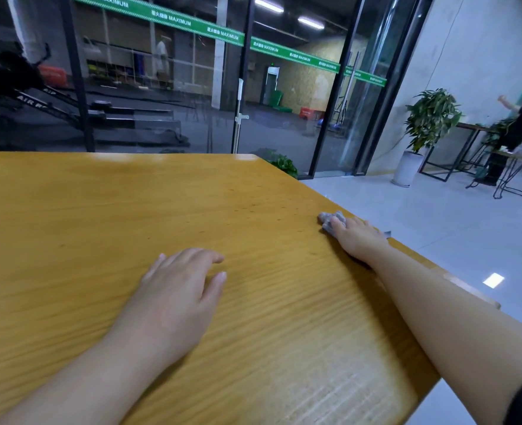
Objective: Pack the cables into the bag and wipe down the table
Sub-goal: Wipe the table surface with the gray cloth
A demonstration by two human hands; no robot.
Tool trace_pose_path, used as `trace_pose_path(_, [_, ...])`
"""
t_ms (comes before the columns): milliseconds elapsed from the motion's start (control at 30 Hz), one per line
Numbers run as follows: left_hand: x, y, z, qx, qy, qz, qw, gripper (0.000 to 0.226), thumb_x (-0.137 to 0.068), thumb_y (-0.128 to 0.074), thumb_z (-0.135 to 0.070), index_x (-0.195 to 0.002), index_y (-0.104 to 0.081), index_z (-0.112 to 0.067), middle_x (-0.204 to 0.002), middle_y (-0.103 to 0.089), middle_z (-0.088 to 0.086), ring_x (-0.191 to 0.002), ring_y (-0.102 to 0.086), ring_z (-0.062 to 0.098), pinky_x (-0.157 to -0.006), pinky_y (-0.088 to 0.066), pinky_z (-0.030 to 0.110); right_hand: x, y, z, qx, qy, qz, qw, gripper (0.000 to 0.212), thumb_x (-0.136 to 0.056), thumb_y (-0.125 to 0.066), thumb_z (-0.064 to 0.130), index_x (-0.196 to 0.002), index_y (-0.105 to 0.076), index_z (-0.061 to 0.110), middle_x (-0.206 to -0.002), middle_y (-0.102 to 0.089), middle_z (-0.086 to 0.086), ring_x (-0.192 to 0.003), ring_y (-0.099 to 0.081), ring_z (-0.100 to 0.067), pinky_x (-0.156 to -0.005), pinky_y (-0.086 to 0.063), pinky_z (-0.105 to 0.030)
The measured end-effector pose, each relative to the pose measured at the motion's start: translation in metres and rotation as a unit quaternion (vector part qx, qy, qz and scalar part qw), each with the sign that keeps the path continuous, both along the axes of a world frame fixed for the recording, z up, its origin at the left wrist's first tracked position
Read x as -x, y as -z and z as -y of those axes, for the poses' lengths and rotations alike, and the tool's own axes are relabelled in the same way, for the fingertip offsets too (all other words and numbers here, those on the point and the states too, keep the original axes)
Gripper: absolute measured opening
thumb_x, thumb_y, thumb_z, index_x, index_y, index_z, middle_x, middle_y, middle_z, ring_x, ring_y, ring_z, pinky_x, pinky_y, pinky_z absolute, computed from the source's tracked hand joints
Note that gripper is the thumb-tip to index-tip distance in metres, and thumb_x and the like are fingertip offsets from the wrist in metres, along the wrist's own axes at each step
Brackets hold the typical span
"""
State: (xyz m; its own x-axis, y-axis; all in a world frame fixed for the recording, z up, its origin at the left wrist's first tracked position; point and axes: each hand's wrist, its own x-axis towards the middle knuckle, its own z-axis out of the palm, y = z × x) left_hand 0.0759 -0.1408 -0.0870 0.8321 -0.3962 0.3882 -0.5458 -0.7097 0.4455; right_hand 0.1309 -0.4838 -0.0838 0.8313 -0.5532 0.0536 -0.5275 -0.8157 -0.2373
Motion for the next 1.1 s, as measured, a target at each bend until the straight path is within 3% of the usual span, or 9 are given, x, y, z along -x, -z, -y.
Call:
trace_pose_path(133, [-0.001,0.001,0.001,-0.001,0.000,-0.004,1.000,0.034,-0.095,-0.033,-0.041,-0.126,-0.044,-0.035,-0.131,-0.044,-0.020,-0.128,-0.035,0.002,-0.112,-0.011,0.029,-0.013,-0.009,-0.016,-0.008,0.015,-0.071,0.997,0.074,-0.087,-0.012,0.070,-0.149,-0.018,0.030,-0.157,-0.015,-0.004,-0.145,-0.007,-0.029,-0.114,-0.010,-0.052])
trace_pose_path(600, [0.001,-0.003,0.000,-0.011,-0.023,-0.004,1.000,0.037,-0.096,-0.037,-0.033,-0.133,-0.038,-0.029,-0.138,-0.039,-0.013,-0.128,-0.035,0.010,-0.104,-0.030,0.028,-0.043,-0.005,-0.129,0.012,-0.168,-0.094,0.981,0.065,-0.092,-0.014,0.065,-0.150,-0.003,0.036,-0.159,0.004,-0.007,-0.145,0.009,-0.030,-0.114,0.004,-0.049])
trace_pose_path(933, [-0.001,-0.002,-0.002,-0.039,-0.035,-0.033,0.998,0.039,-0.095,-0.038,-0.035,-0.133,-0.037,-0.027,-0.138,-0.041,-0.010,-0.129,-0.037,0.013,-0.105,-0.031,0.033,-0.018,-0.012,-0.139,0.017,-0.318,-0.111,0.941,0.065,-0.098,-0.014,0.055,-0.151,-0.013,0.017,-0.159,0.004,0.002,-0.145,0.011,-0.017,-0.116,0.004,-0.040])
trace_pose_path(1033, [-0.001,-0.002,-0.002,-0.053,-0.037,-0.033,0.997,0.039,-0.095,-0.038,-0.037,-0.133,-0.038,-0.028,-0.137,-0.043,-0.010,-0.128,-0.037,0.012,-0.105,-0.031,0.031,-0.007,-0.013,-0.133,-0.057,-0.345,-0.095,0.932,0.064,-0.098,-0.018,0.055,-0.151,-0.014,0.020,-0.159,0.000,0.007,-0.145,0.008,-0.011,-0.116,0.004,-0.035])
trace_pose_path(1100, [-0.001,-0.002,-0.003,-0.063,-0.036,-0.029,0.997,0.036,-0.095,-0.038,-0.038,-0.130,-0.041,-0.029,-0.134,-0.045,-0.011,-0.126,-0.038,0.012,-0.104,-0.032,0.030,0.000,-0.014,-0.128,-0.150,-0.322,-0.058,0.933,0.063,-0.096,-0.024,0.059,-0.149,-0.026,0.025,-0.158,-0.014,0.007,-0.144,-0.009,-0.013,-0.115,-0.007,-0.035])
